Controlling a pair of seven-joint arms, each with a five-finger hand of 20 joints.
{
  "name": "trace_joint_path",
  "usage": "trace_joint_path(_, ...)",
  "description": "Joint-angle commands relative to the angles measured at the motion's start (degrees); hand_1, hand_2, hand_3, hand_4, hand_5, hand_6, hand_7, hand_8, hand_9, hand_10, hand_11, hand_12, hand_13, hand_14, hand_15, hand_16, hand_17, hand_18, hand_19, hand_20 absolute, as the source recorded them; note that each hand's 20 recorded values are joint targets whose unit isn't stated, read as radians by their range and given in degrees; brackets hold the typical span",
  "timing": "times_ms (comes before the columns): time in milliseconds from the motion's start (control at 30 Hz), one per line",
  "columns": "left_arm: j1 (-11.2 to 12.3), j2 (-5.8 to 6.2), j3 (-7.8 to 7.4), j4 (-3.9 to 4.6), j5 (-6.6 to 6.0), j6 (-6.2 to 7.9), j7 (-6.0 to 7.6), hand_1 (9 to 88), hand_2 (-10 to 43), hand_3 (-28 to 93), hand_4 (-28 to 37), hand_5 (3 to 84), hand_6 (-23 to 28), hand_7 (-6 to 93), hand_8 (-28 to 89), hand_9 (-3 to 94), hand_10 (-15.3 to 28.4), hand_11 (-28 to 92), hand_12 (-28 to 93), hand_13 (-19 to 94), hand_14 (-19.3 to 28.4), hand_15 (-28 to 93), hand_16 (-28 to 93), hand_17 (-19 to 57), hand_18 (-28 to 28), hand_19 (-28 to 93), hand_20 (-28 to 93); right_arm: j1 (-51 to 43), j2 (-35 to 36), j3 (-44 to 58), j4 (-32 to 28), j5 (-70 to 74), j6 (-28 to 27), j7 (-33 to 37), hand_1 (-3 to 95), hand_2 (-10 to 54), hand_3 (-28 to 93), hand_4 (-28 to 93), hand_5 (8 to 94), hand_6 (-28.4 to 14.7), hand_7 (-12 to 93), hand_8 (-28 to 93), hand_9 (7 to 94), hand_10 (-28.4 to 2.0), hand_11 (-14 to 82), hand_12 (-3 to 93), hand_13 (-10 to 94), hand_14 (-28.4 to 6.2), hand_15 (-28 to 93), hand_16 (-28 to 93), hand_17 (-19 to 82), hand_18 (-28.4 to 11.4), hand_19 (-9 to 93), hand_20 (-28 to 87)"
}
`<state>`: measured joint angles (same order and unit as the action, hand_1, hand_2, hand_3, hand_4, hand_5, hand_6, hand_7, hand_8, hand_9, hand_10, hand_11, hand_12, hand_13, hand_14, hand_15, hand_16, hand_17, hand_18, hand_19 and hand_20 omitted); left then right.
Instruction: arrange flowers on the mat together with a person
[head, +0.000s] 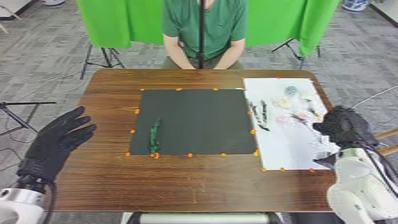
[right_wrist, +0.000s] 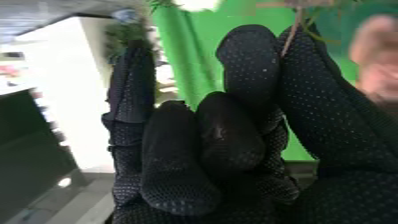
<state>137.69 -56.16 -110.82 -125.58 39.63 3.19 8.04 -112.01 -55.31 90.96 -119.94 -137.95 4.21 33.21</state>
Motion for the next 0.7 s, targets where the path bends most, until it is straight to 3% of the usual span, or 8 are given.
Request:
trace_joint_path(33, 1.94, -0.72, -0.67, -0.61, -0.11, 0.76, -0.43, 31.1, -2.7, 69, -22.0, 33.8, 5.1, 19.2, -9, 29.8, 12.5, 22, 19, 26, 15.7, 36, 0, -5.1, 22.1, 49, 8, 13.79, 0.15, -11.84, -0.85, 3.57, -6.99, -7.17, 44.8, -9.5, 78, -27, 79.4, 0.2, 56, 19, 83.8, -8.8, 72.4, 50.6, 80, -10.0, 89, 36, 41, -16.9, 78, 31)
trace_joint_path(133, 1.85, -0.71, -0.31, -0.61, -0.07, 0.80, -0.69, 31.1, -2.7, 69, -22.0, 33.9, 5.1, 19.2, -9, 29.8, 12.4, 22, 19, 26, 15.6, 36, 0, -5.2, 22.2, 49, 8, 18.08, -0.47, -18.00, 1.60, 4.52, -6.05, -11.61, 44.9, -9.5, 78, -27, 79.5, 0.0, 56, 19, 83.9, -9.0, 72.6, 50.5, 81, -10.1, 89, 35, 42, -16.9, 78, 31)
trace_joint_path(300, 1.05, -1.00, 1.18, -0.30, 0.12, 1.01, -0.87, 31.1, -2.7, 69, -22.0, 33.9, 5.1, 19.2, -9, 29.8, 12.5, 22, 19, 26, 15.7, 36, 0, -5.2, 22.2, 49, 8, 23.48, -2.09, -26.93, 5.10, 4.00, -9.49, -15.18, 44.6, -9.5, 78, -27, 79.5, 0.2, 56, 19, 84.0, -8.9, 72.8, 50.4, 81, -9.9, 89, 35, 42, -16.8, 79, 31)
trace_joint_path(400, 1.36, -1.06, 1.11, -0.42, 0.07, 1.15, -0.77, 31.1, -2.7, 69, -22.1, 33.9, 5.1, 19.2, -9, 29.8, 12.4, 22, 19, 26, 15.7, 36, 0, -5.2, 22.2, 49, 8, 26.17, -3.26, -32.10, 8.03, -2.16, -9.57, -17.39, 44.2, -9.5, 79, -27, 79.7, 0.3, 56, 18, 84.1, -8.8, 72.9, 50.2, 81, -9.7, 89, 35, 42, -16.9, 79, 31)
trace_joint_path(533, 0.96, -0.96, 1.13, -0.21, 0.12, 0.80, -1.05, 31.1, -2.7, 68, -22.1, 33.8, 5.1, 19.1, -9, 29.8, 12.3, 22, 19, 26, 15.7, 36, 0, -5.2, 22.2, 49, 8, 29.20, -5.19, -36.88, 10.75, -4.07, -12.78, -17.06, 43.9, -9.5, 79, -27, 79.8, 0.5, 56, 18, 84.3, -8.8, 72.9, 49.9, 81, -9.6, 89, 35, 42, -16.9, 79, 30)
trace_joint_path(700, 0.54, -0.84, 1.54, 0.07, 0.10, 0.44, -1.34, 31.0, -2.8, 69, -22.1, 33.9, 5.1, 19.1, -9, 29.8, 12.4, 22, 19, 26, 15.7, 37, 0, -5.2, 22.2, 49, 8, 31.04, -7.19, -40.13, 15.41, -6.06, -9.70, -16.33, 43.1, -9.5, 79, -27, 81.1, 1.0, 55, 17, 85.0, -8.6, 72.5, 49.1, 82, -9.5, 89, 34, 43, -16.8, 79, 30)
